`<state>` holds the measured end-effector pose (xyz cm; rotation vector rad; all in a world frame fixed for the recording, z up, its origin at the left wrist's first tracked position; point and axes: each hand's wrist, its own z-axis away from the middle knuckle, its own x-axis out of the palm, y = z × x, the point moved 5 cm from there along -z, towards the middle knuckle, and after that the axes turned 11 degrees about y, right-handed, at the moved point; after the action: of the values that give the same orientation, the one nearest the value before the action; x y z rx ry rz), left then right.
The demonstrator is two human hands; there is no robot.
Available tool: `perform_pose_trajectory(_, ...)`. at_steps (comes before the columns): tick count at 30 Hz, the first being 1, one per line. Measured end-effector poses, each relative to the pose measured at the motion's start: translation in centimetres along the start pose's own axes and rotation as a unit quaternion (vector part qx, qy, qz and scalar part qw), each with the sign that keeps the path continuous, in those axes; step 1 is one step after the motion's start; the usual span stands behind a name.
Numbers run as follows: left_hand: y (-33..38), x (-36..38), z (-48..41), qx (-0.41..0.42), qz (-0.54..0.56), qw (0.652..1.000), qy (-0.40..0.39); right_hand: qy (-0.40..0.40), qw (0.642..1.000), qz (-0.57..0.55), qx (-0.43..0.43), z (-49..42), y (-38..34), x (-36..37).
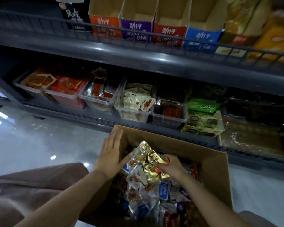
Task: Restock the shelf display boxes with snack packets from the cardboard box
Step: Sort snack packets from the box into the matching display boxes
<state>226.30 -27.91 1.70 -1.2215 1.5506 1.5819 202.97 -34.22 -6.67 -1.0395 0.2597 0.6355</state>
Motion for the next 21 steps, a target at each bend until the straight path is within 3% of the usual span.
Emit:
perform_pose_trajectory(3, 5.7, -1.8, -2.9, 0.081, 0.031, 0.995, -0.042, -0.068, 0.991, 0.064, -0.093, 3.2, -5.6, -5.2)
perform_pose_trajectory(6, 10.1, -2.9, -4.6, 0.101, 0.051, 0.975, -0.189, -0.092, 0.977, 0.121, -0.152, 7.4, -10.6, -10.0)
perform_pose_trajectory(11, 15.7, -5.5, -4.4, 0.046, 0.217, 0.905, -0.364, -0.016, 0.989, -0.011, -0.148, 13.1, -13.5, -17.1)
perform_pose_trajectory(14, 18.2, -6.5, -3.7, -0.008, 0.317, 0.839, -0.442, 0.047, 0.983, -0.117, -0.132, 14.9, -13.0, -19.5)
perform_pose_trajectory(18, 20.1, -6.6, -2.6, -0.082, 0.427, 0.779, -0.451, 0.118, 0.960, -0.230, -0.105, 15.5, -12.5, -20.5)
perform_pose_trajectory(21, 21.2, -6.3, -1.1, -0.095, 0.445, 0.776, -0.437, 0.174, 0.945, -0.258, -0.102, 15.5, -12.1, -20.0)
